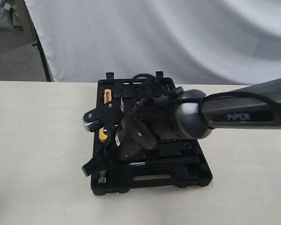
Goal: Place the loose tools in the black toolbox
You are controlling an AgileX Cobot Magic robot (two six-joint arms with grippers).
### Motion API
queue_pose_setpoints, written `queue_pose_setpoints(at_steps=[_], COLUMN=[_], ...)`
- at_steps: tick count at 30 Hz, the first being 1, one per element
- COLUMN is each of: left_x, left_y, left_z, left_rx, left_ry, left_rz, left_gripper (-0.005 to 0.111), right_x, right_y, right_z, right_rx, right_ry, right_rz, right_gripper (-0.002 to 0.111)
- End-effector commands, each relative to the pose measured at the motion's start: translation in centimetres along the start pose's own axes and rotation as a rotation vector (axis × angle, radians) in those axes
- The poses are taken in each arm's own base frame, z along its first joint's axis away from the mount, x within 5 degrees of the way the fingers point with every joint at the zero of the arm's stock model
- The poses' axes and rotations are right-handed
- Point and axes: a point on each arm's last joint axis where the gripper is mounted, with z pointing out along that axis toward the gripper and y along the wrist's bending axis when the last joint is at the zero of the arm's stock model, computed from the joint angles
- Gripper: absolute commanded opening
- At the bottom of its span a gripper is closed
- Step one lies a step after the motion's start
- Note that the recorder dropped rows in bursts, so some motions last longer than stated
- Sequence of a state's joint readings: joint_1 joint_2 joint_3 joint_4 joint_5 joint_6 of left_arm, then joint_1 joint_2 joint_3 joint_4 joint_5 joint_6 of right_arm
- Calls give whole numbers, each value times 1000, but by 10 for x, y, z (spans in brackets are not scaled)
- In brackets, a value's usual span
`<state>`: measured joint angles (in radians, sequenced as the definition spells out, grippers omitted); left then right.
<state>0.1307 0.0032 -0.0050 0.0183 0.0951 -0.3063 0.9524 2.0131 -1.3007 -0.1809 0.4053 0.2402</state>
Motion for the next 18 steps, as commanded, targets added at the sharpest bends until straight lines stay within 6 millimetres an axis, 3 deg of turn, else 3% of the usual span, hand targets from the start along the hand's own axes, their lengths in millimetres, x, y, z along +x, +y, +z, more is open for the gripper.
queue_pose_setpoints(at_steps=[1, 11, 18], left_x=[-2, -2, -2], left_y=[1, 1, 1], left_z=[0, 0, 0], left_rx=[-21, -21, -21], left_ry=[-20, -20, -20], left_rz=[0, 0, 0], left_gripper=[1, 1, 1], right_x=[-15, -28, -26], right_y=[-1, -15, -21], right_z=[-39, -129, -190], right_rx=[0, 88, 102], right_ry=[-70, -167, -260], right_rz=[7, -47, -20], right_gripper=[0, 0, 0])
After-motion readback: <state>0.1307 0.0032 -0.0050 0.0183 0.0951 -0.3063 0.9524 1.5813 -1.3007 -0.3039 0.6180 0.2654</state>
